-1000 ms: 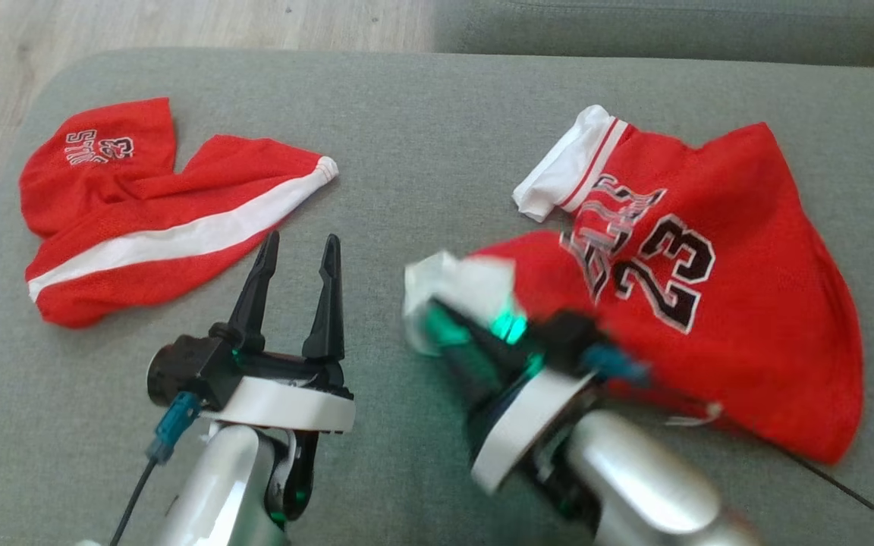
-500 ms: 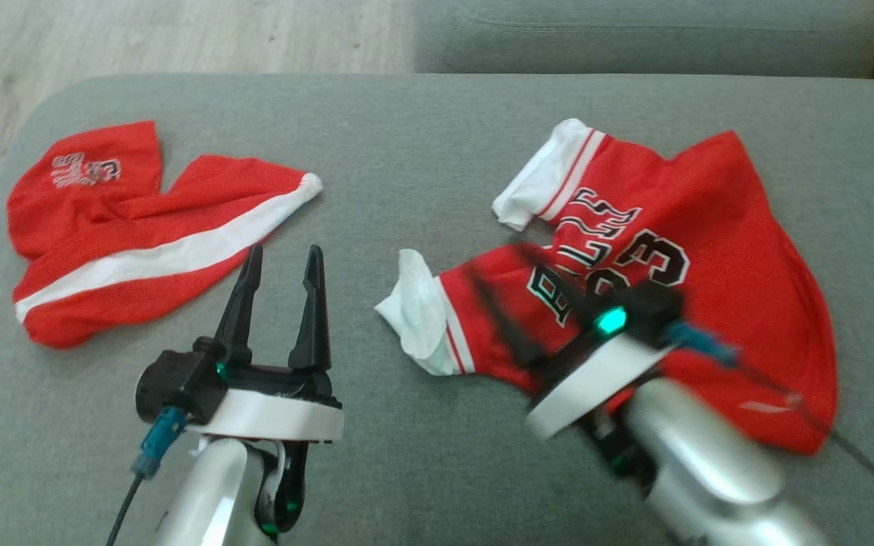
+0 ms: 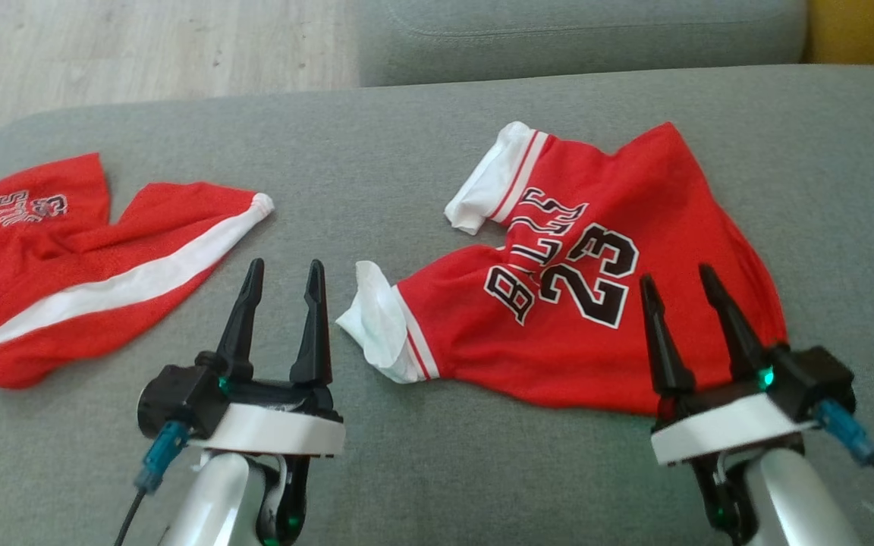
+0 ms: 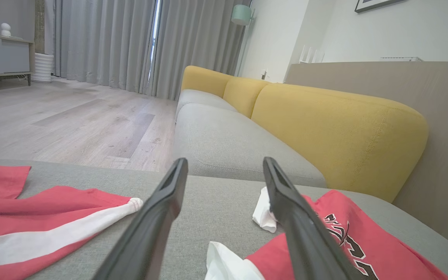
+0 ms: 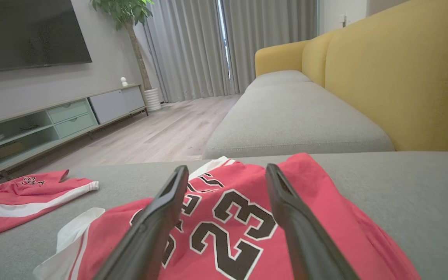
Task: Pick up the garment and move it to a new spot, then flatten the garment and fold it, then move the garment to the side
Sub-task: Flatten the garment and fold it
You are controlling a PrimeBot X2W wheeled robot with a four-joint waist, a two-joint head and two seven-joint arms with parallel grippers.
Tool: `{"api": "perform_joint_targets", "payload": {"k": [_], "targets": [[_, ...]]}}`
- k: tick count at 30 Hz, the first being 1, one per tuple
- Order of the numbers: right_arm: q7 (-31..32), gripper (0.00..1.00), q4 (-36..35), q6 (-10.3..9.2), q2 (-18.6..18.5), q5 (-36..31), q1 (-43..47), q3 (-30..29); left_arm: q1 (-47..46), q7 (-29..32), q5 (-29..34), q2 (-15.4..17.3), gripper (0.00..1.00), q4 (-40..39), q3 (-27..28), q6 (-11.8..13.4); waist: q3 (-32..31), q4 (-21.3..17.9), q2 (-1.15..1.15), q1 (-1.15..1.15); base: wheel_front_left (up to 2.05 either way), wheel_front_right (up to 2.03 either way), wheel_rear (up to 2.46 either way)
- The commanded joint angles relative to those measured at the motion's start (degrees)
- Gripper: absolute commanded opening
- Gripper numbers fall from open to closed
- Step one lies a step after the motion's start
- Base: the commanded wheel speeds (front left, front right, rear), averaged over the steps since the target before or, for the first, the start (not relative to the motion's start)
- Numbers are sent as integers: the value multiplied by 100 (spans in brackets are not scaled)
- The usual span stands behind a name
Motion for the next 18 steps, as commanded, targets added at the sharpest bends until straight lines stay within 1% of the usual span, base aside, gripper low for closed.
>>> {"api": "perform_joint_targets", "payload": {"k": [1, 6, 10, 14, 18], "targets": [[-60, 100, -264, 43, 64, -68, -99, 77, -145, -55, 25, 18, 100, -192, 175, 1, 0, -40, 0, 0, 0, 0, 0], [-61, 100, -381, 43, 149, -151, -13, 26, -138, -55, 12, 18, 100, -193, 140, 12, 0, -81, 0, 0, 0, 0, 0], [-1, 100, -380, 43, 173, -223, -89, -46, -153, -55, -4, 18, 100, -198, 82, 7, 38, -23, 0, 0, 0, 0, 0], [388, 100, -289, 43, 187, -262, -394, -189, -198, -55, -16, 18, 100, -207, 46, 5, 146, 105, 0, 0, 0, 0, 0], [1006, 100, -214, 43, 195, -442, -1050, -212, -299, -55, -106, 18, 100, -248, -27, 33, 375, 336, 0, 0, 0, 0, 0]]}}
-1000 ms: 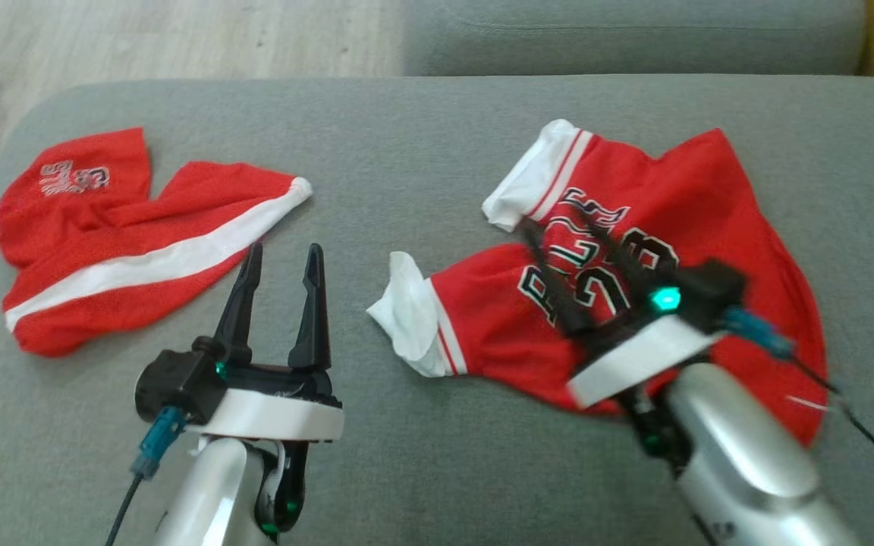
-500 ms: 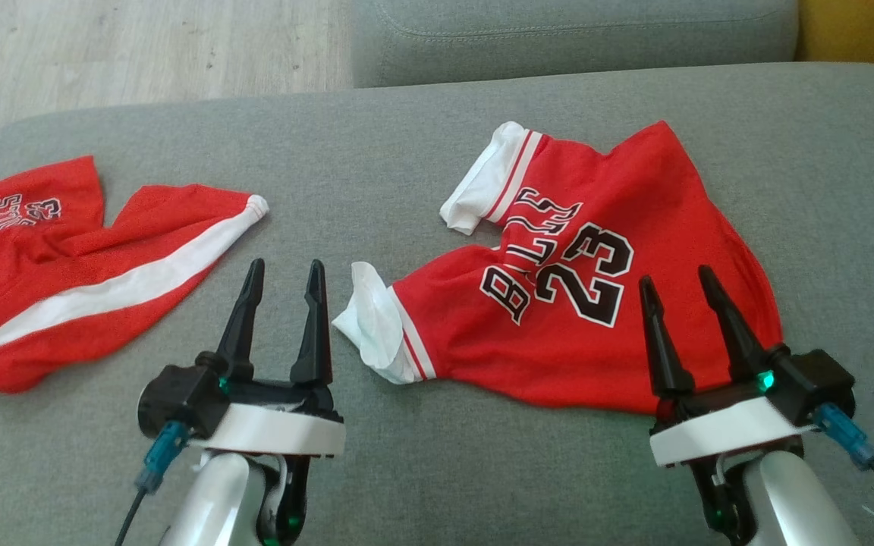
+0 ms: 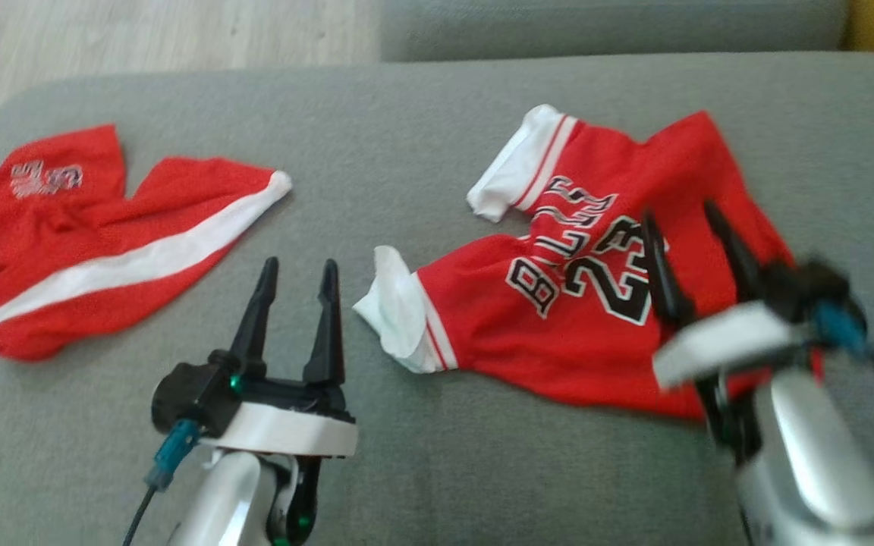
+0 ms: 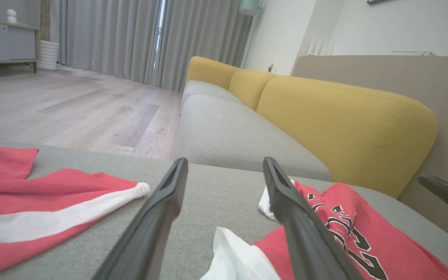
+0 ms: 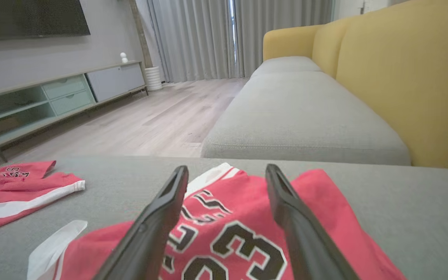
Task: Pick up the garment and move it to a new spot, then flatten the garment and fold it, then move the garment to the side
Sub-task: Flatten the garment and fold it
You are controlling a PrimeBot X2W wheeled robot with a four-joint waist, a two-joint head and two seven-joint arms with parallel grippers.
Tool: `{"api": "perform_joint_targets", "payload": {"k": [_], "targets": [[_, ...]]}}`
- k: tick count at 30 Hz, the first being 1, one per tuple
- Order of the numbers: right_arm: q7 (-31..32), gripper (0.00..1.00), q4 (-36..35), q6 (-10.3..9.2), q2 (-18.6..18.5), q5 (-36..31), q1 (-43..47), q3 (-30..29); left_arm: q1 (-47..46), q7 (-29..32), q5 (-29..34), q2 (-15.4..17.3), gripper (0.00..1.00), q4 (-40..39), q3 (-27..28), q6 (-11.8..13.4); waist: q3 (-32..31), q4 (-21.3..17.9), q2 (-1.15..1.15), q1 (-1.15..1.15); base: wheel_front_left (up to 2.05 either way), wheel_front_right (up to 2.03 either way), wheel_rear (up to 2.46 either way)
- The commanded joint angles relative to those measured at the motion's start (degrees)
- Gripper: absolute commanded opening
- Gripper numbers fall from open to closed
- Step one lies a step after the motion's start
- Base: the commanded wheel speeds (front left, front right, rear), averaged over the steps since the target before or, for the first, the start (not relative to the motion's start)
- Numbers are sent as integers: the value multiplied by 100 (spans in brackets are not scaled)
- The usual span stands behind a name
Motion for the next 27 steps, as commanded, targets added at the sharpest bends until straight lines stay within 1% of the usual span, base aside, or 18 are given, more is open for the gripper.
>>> {"api": "perform_joint_targets", "payload": {"k": [1, 4, 8, 11, 13, 17, 21, 26, 27], "targets": [[220, 100, -125, 43, 33, -81, -568, 154, -329, -55, -58, 15, 100, -228, 95, 23, 203, 204, 0, 0, 0, 0, 0], [777, 100, 151, 43, -113, -173, -1185, 311, -476, -55, -149, 15, 100, -255, -83, 38, 404, 442, 0, 0, 0, 0, 0], [1499, 100, 779, 43, -545, -35, -1968, 816, -663, -55, -308, 15, 100, -294, -205, 114, 639, 763, 0, 0, 0, 0, 0], [2097, 100, 1307, 43, -901, 300, -2440, 1293, -768, -55, -411, 15, 100, -301, -330, 140, 769, 1016, 0, 0, 0, 0, 0], [2459, 100, 1578, 43, -1118, 636, -2706, 1633, -811, -55, -471, 15, 100, -318, -409, 168, 832, 1164, 0, 0, 0, 0, 0], [3013, 100, 1842, 43, -1666, 1207, -3166, 2527, -880, -55, -601, 15, 100, -364, -564, 231, 969, 1427, 0, 0, 0, 0, 0], [3451, 100, 1974, 43, -2236, 1624, -3584, 3397, -932, -55, -691, 15, 100, -398, -693, 279, 1073, 1615, 0, 0, 0, 0, 0], [3843, 99, 2175, 43, -2624, 2055, -3916, 4126, -957, -55, -754, 15, 100, -420, -739, 327, 1119, 1723, 0, 0, 0, 0, 0], [3868, 0, 2187, 43, -2647, 2159, -3959, 4222, -958, -55, -757, 15, 100, -423, -736, 333, 1124, 1731, 0, 0, 0, 0, 0]]}}
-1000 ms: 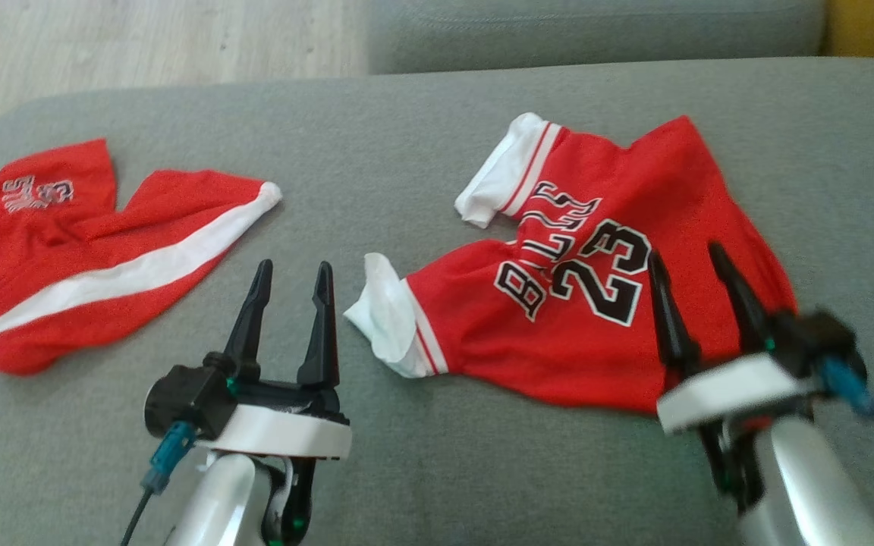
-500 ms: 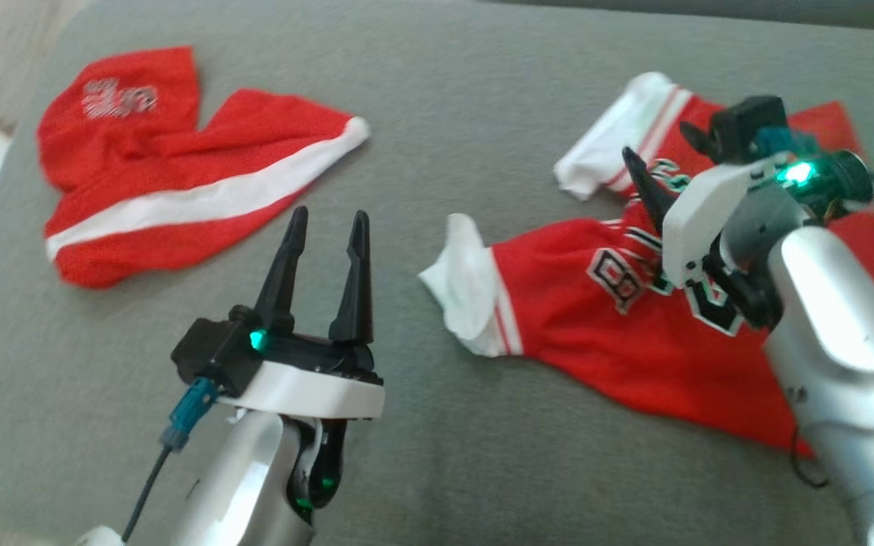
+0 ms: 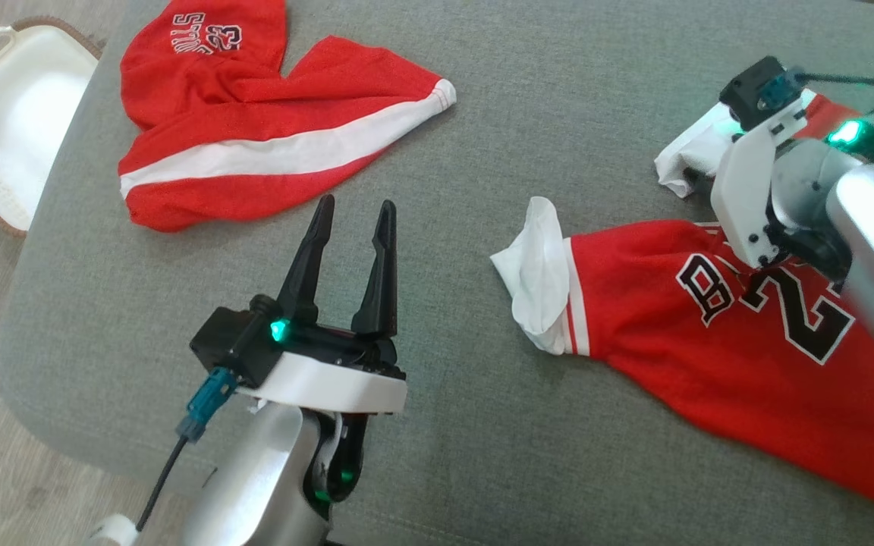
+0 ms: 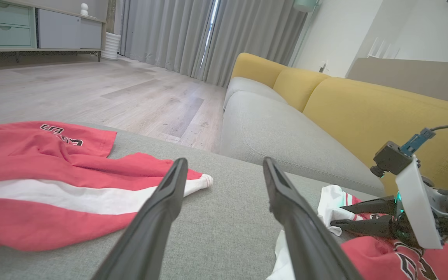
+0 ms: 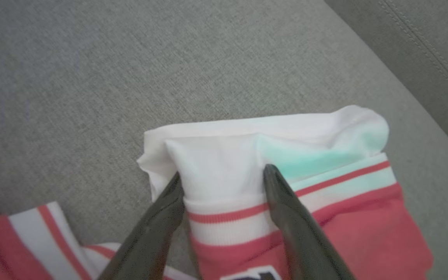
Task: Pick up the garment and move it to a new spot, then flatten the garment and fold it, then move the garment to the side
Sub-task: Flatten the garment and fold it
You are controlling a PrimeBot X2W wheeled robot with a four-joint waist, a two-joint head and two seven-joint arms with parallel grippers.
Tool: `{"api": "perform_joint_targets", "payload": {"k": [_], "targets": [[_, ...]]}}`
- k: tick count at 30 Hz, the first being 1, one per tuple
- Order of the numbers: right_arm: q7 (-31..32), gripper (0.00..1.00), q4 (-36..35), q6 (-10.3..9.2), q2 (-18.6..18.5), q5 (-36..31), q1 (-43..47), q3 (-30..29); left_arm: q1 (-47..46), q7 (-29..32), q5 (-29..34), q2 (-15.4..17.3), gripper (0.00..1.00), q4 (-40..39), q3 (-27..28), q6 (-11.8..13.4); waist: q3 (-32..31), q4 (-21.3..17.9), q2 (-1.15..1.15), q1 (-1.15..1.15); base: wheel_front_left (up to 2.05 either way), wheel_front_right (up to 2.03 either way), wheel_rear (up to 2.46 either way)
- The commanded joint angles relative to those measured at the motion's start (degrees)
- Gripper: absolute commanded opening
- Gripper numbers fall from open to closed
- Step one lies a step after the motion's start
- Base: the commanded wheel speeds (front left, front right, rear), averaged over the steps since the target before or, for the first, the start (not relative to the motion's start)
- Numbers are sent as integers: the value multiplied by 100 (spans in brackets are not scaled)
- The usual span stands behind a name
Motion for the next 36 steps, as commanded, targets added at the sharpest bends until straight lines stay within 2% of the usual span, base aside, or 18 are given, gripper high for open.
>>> {"api": "perform_joint_targets", "payload": {"k": [1, 6, 12, 13, 21, 23, 25, 26, 27, 32, 36], "targets": [[79, 0, -99, 42, -60, 201, -92, 179, -165, -55, -49, 28, 100, -208, 182, 37, 14, 14, 0, 0, 0, 0, 0], [-367, 0, -47, 42, 30, 596, -347, 198, -176, -55, -48, 28, 100, -223, 199, 51, 46, -8, 0, 0, 0, 0, 0], [-1631, 0, 275, 42, 452, 734, -875, -404, -221, -55, -76, 28, 100, -259, 158, 48, 129, 5, 0, 0, 0, 0, 0], [-1631, 0, 275, 42, 452, 734, -875, -404, -221, -55, -76, 28, 100, -259, 158, 48, 129, 5, 0, 0, 0, 0, 0], [-3749, 0, 1195, 42, 1007, 210, -1935, -1539, -263, -55, -133, 28, 100, -253, 112, 47, 161, 135, 0, 0, 0, 0, 0], [-4102, 0, 1488, 42, 1096, 76, -2110, -1756, -254, -55, -144, 28, 100, -251, 108, 50, 148, 171, 0, 0, 0, 0, 0], [-4134, 0, 1852, 42, 1180, -50, -2194, -1826, -236, -55, -152, 28, 100, -252, 112, 56, 135, 196, 0, 0, 0, 0, 0], [-4130, 27, 1995, 42, 1216, -116, -2215, -1805, -227, -55, -154, 28, 100, -253, 117, 57, 132, 204, 0, 0, 0, 0, 0], [-4091, 100, 2143, 42, 1243, -181, -2212, -1764, -219, -55, -154, 28, 100, -254, 122, 57, 129, 209, 0, 0, 0, 0, 0], [-4051, 100, 2581, 42, 1352, -198, -2082, -1630, -195, -55, -129, 28, 100, -255, 176, 72, 107, 149, 0, 0, 0, 0, 0], [-4179, 100, 2641, 42, 1435, -71, -1867, -1499, -202, -55, -49, 28, 100, -233, 268, 72, 11, -23, 0, 0, 0, 0, 0]]}}
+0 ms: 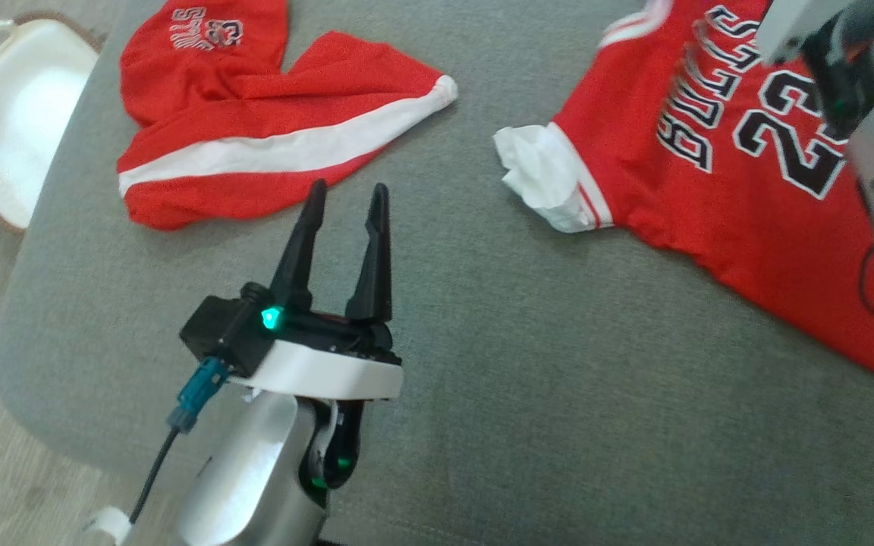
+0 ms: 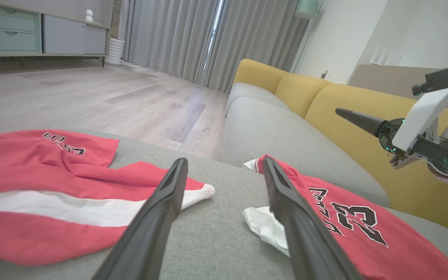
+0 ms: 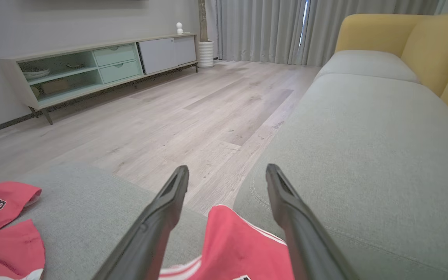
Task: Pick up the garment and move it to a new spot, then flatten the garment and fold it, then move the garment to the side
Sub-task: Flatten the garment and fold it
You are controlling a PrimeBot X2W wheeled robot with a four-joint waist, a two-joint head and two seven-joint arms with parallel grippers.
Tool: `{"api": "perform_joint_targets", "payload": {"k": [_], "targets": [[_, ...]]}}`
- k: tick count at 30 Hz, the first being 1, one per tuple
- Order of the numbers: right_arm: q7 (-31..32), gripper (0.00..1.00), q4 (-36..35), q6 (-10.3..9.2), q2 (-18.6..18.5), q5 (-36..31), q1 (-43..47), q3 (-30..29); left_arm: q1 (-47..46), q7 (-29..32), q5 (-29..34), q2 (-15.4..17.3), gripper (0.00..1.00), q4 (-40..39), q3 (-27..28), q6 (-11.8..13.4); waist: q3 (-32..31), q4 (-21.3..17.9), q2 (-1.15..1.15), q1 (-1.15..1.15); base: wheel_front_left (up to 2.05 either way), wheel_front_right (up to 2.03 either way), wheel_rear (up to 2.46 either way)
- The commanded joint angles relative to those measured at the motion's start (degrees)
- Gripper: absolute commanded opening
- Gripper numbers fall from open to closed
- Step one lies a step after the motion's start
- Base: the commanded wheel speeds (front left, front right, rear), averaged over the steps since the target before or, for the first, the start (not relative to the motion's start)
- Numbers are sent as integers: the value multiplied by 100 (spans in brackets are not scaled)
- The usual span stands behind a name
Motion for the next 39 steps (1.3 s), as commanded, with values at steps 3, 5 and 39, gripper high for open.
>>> {"api": "perform_joint_targets", "payload": {"k": [3, 5, 39], "targets": [[-260, 100, -257, 42, 235, 275, 281, 46, -68, -55, 128, 36, 100, -123, 354, 3, -202, -249, 0, 0, 0, 0, 0], [-387, 100, -408, 42, 296, 413, 499, 104, -44, -55, 169, 36, 100, -115, 463, -9, -311, -402, 0, 0, 0, 0, 0], [-730, 100, -4962, 42, 1343, -2079, 6354, -2990, 844, -55, 728, 36, 100, -30, 1208, -231, -1300, -2092, 0, 0, 0, 0, 0]]}}
